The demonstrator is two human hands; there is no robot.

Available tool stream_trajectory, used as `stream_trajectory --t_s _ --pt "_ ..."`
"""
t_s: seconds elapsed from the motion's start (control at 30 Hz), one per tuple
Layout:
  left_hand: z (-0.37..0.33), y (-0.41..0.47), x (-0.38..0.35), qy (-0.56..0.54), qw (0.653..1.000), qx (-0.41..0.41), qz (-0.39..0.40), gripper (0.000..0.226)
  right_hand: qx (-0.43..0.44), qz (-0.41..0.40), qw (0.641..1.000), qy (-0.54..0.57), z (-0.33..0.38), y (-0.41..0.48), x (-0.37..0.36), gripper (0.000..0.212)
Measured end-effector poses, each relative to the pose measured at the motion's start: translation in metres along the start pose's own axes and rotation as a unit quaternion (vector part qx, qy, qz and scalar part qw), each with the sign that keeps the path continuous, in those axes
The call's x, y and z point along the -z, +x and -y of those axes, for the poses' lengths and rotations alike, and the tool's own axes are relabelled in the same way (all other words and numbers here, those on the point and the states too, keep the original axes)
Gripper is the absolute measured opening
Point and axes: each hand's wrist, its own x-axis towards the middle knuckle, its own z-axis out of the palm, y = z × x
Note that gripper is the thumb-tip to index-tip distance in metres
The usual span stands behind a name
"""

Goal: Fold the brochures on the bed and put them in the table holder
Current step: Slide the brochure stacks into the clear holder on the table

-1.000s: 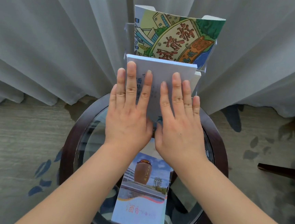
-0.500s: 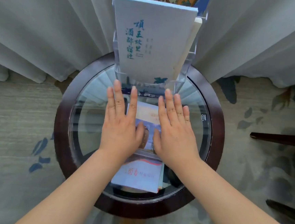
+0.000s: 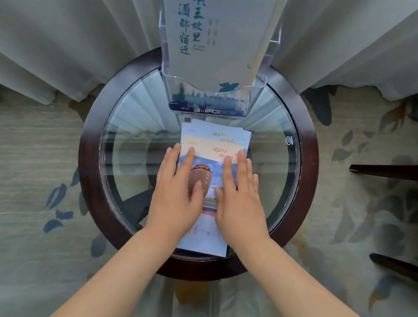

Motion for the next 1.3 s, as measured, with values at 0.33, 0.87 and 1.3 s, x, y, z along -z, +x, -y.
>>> stream_trajectory --t_s 0.33,0.87,1.3 --pt "-0.042 0.024 -0.009 -0.136 0.978 0.128 -0.093 0.058 -0.050 -0.127 0.966 0.222 0.019 0.007 0.004 0.071" --pt "-0.051 0.017 -0.011 -0.195 0.967 0.117 -0.119 0.078 -0.002 -0.164 0.949 0.271 0.004 0.002 0.017 0.083" --pt "-0.049 0.007 -0.005 -0.164 0.969 -0.002 -0.186 0.084 -0.027 -0.087 0.950 0.298 0.002 0.035 0.050 0.129"
